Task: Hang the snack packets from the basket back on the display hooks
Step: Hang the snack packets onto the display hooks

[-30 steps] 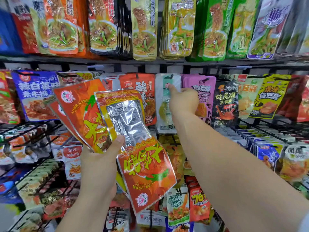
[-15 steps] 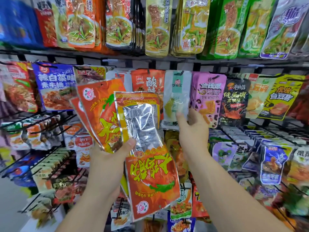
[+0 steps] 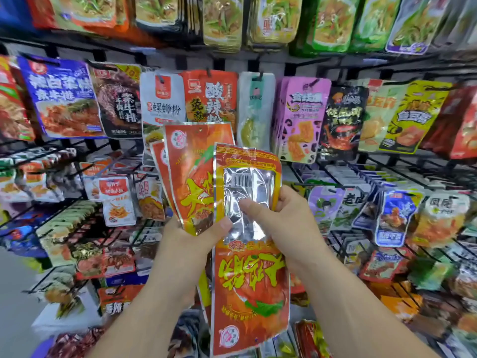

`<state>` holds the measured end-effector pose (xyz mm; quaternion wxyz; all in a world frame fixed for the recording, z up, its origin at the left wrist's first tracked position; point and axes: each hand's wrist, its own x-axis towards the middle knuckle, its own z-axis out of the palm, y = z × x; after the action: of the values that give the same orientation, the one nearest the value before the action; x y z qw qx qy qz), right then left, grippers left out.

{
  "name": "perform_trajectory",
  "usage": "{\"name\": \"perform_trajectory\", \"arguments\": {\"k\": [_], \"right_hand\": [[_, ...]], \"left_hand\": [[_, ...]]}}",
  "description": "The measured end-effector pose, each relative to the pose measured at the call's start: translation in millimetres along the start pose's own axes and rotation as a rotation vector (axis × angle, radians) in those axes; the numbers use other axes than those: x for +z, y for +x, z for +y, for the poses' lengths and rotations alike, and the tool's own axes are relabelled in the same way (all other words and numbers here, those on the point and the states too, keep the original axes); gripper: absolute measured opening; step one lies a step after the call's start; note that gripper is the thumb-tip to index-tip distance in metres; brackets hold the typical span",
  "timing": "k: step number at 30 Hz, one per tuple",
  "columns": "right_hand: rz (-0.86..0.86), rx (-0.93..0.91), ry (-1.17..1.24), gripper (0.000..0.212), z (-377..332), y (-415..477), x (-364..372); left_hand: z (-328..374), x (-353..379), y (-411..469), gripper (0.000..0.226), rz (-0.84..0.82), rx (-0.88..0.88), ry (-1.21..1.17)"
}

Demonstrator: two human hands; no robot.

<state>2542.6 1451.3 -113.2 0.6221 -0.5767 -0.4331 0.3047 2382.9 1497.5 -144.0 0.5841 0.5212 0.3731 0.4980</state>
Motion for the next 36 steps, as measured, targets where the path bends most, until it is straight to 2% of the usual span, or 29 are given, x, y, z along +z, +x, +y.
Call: {"name": "perform_trajectory", "arguments": {"k": [1,3,5,7,10,13,15,19,21,24,25,27,28,29,31,32,33,36], "right_hand": [[0.016,0.006,0.012,0.035,2.4,-1.7,-6.0],[0.043,0.010,-0.011,0.053,8.5,-6.2,-20.0],[0.068,-0.003,-0.023,0.067,12.3,-13.2,-36.0],[0.113,0.016,-0.035,0.051,15.8,-19.8,-59.7],[0.155,0.028,-0.058,0.018,21.3,-33.7,-109.6],[0.149,-0.038,-0.096,0.024,23.3,-55.7,-167.0],[0.157,-0.079,-0.121,0.019,26.6,-74.1,-205.8],[0.210,-0.124,-0.164,0.023,37.8,-120.3,-279.7],[0.246,-0.132,-0.165,0.037,45.0,-143.4,-312.0],[0.285,-0.218,-0.214,0.033,55.3,-175.6,-352.1],[0.297,-0.254,-0.251,0.031,59.3,-185.2,-363.7],[0.326,-0.315,-0.353,0.030,68.1,-203.0,-384.6],[0.341,-0.336,-0.425,0.032,73.2,-210.6,-394.2],[0.355,-0.358,-0.508,0.032,79.6,-217.7,-403.4],[0.377,-0.388,-0.649,0.021,96.9,-230.5,-420.5],[0.395,-0.390,-0.708,0.016,105.1,-236.3,-427.8],[0.405,-0.390,-0.758,0.016,113.0,-242.3,-433.4],[0.321,-0.392,-0.862,0.022,138.0,-260.2,-442.2]], "left_hand": [[-2.3,3.7,-2.8,0.029,0.006,-0.005,-0.005],[-6.2,14.1,-10.0,0.021,0.007,-0.034,-0.016],[-15.0,25.4,-15.0,0.028,0.001,-0.079,-0.010],[-24.0,39.8,-22.4,0.046,-0.021,-0.124,0.002],[-40.1,66.1,-38.2,0.041,-0.053,-0.123,0.061],[-52.0,98.8,-63.7,0.029,-0.090,-0.114,0.142],[-59.0,121.7,-83.5,0.029,-0.105,-0.130,0.172],[-78.1,166.2,-129.7,0.060,-0.097,-0.203,0.218],[-86.6,187.7,-155.3,0.062,-0.103,-0.263,0.208],[-110.0,218.7,-187.5,0.093,-0.106,-0.390,0.184],[-120.0,227.1,-192.5,0.086,-0.119,-0.429,0.185],[-133.7,245.6,-203.8,0.048,-0.163,-0.477,0.188],[-144.7,251.9,-205.9,0.047,-0.178,-0.494,0.199],[-150.5,261.2,-209.7,0.061,-0.179,-0.515,0.218],[-165.5,279.0,-212.8,0.106,-0.170,-0.551,0.222],[-171.4,287.6,-213.6,0.112,-0.183,-0.567,0.201],[-178.1,293.5,-214.0,0.099,-0.185,-0.592,0.221],[-178.4,317.0,-223.4,0.034,-0.232,-0.658,0.266]]}}
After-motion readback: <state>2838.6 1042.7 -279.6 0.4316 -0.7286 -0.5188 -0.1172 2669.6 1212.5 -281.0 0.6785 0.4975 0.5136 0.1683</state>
